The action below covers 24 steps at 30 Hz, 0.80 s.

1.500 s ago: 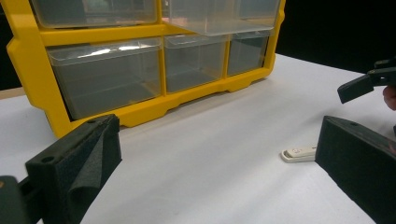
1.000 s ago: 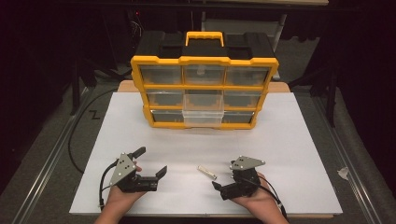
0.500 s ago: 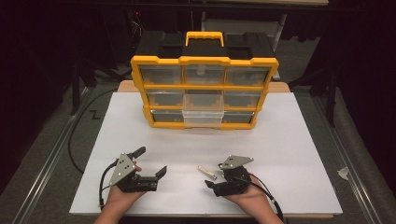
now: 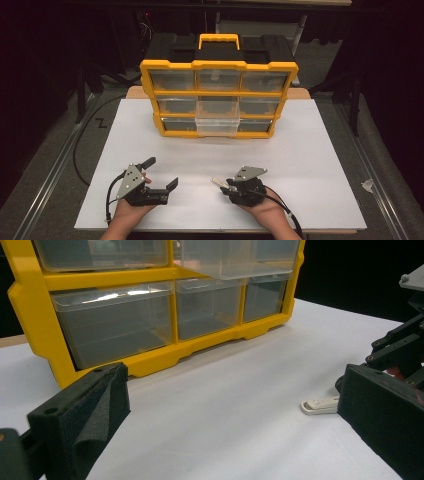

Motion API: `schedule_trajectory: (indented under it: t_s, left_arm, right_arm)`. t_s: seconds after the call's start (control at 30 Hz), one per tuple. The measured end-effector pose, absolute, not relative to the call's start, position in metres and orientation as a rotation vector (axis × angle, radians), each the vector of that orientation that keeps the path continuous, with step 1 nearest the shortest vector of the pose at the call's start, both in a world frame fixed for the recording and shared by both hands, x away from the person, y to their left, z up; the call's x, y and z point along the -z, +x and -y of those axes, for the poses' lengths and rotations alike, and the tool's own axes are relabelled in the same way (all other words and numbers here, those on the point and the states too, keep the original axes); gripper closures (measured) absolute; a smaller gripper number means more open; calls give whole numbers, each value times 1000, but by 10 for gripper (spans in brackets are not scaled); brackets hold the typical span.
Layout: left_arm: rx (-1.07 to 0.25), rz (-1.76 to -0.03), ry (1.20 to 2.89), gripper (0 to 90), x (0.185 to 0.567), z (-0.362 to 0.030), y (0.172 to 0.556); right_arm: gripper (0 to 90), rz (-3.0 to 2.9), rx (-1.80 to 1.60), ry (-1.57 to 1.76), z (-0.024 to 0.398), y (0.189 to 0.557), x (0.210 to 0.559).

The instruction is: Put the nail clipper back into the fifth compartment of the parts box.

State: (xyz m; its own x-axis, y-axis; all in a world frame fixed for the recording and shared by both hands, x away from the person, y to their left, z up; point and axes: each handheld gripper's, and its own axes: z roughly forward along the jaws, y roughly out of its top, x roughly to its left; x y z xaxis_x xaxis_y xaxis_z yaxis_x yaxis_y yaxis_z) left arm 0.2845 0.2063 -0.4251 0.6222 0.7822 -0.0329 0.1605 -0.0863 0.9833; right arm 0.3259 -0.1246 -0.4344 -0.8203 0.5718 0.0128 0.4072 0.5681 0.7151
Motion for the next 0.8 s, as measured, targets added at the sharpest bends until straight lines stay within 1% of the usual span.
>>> schedule_trajectory:
  t_s: [0.1,0.27,0.8]
  left_arm:
    - [-623,-802,1605,9,425,-206,285]
    - [-623,-800,1606,9,425,-206,284]
    - [-621,-802,1610,9,426,-206,285]
  right_arm:
    - [733,-2583,-1097,812,124,326,434]
    - [757,-2593,-1072,774,121,327,435]
    - [767,-2596,-1069,760,119,330,436]
